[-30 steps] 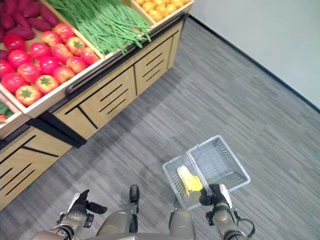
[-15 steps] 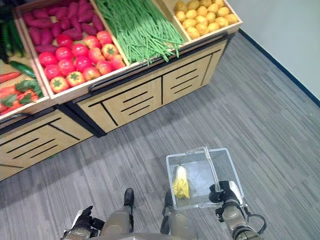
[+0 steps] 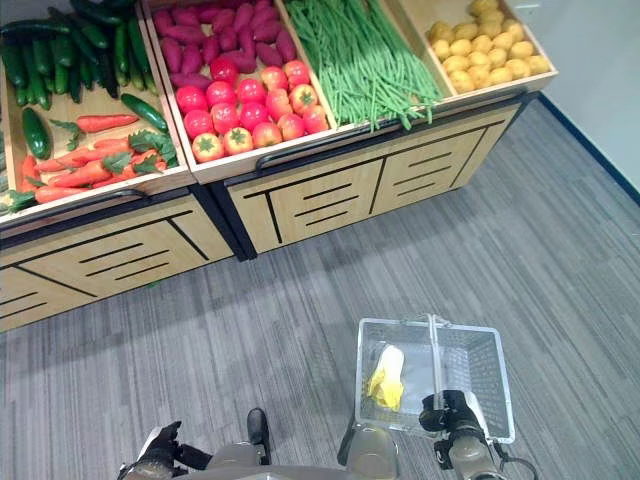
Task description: Get the vegetables into the basket
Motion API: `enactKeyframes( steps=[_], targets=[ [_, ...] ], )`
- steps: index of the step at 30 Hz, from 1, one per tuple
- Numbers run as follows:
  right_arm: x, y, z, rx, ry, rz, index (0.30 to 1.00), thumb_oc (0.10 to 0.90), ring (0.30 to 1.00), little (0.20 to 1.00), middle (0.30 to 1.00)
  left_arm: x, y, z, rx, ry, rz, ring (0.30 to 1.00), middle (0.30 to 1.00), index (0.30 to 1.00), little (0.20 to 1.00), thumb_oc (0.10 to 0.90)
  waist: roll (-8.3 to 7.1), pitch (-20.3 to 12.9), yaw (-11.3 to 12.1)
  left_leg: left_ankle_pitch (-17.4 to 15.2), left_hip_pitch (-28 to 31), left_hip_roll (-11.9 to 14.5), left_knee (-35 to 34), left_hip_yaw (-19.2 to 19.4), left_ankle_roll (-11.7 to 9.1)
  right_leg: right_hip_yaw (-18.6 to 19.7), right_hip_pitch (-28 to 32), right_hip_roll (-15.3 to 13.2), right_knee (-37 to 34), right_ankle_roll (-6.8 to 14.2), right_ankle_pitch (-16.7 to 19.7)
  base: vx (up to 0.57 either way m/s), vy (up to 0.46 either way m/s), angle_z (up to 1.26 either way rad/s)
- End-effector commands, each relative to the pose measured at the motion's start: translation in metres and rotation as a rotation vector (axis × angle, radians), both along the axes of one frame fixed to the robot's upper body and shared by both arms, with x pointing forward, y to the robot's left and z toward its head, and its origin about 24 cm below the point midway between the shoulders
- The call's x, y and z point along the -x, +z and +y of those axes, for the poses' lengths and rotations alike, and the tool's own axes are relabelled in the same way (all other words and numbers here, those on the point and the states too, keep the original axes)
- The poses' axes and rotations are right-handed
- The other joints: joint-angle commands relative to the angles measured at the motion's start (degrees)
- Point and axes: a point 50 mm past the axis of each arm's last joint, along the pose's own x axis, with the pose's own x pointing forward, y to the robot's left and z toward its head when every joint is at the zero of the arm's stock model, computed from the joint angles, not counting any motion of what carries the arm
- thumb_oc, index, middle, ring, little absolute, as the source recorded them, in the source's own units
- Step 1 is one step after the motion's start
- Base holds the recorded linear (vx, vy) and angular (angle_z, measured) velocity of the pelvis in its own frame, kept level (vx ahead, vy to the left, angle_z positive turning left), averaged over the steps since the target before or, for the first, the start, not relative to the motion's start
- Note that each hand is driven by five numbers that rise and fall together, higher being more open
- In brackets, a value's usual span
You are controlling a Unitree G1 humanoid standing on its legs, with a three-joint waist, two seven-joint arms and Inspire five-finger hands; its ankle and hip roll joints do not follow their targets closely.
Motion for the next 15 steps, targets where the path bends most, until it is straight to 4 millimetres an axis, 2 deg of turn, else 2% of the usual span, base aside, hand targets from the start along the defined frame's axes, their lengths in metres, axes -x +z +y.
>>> enactKeyframes(
  steps=[1, 5, 9, 13, 15],
  targets=[
    [-0.007, 0.013, -0.021, 0.065, 0.041, -0.048, 0.300, 0.400, 0.300, 0.300, 0.300, 0.040, 0.008, 0.034, -0.099, 0.026, 0.138, 1.000, 1.000, 1.000, 1.000, 0.900, -2.13, -4.8, -0.3, 3.0, -4.4, 0.9, -0.8, -3.1, -0.5, 9.3, 1.3, -2.1, 0.0, 4.1, -2.7, 0.04, 0.036, -0.18],
    [-0.011, 0.016, -0.023, 0.076, 0.054, -0.066, 0.300, 0.400, 0.300, 0.300, 0.300, 0.044, 0.009, 0.035, -0.103, 0.021, 0.155, 1.000, 1.000, 1.000, 1.000, 0.900, -2.11, -4.1, -0.7, 2.7, -4.1, 1.1, -0.8, -3.1, -0.4, 10.0, 0.8, -2.0, 1.6, 3.9, -3.6, 0.05, 0.010, -0.02],
    [-0.026, 0.025, -0.023, 0.091, 0.092, -0.123, 0.300, 0.400, 0.300, 0.300, 0.300, 0.043, 0.010, 0.038, -0.119, 0.020, 0.151, 1.000, 1.000, 1.000, 1.000, 0.900, -1.67, -1.9, -0.8, 3.2, -5.2, 2.8, 0.5, -3.5, -0.8, 11.3, -3.0, -0.7, 7.8, 2.6, -6.9, 0.01, -0.100, -0.07],
    [-0.027, 0.028, -0.027, 0.111, 0.099, -0.135, 0.300, 0.400, 0.300, 0.300, 0.300, 0.040, 0.011, 0.039, -0.127, 0.020, 0.142, 1.000, 1.000, 1.000, 1.000, 0.900, -1.37, -0.9, -1.0, 3.6, -7.0, 4.1, 2.7, -4.4, -1.4, 11.1, -3.8, 0.6, 8.5, 1.4, -7.9, 0.04, -0.178, 0.00],
    [-0.022, 0.030, -0.035, 0.140, 0.095, -0.125, 0.300, 0.400, 0.300, 0.300, 0.300, 0.040, 0.011, 0.041, -0.131, 0.049, 0.130, 1.000, 1.000, 1.000, 1.000, 0.900, -1.12, 0.3, -0.7, 3.4, -9.9, 4.9, 8.8, -6.6, -2.1, 10.1, -2.8, 2.0, 8.3, -0.4, -9.4, 0.14, -0.361, 0.40]
  ],
)
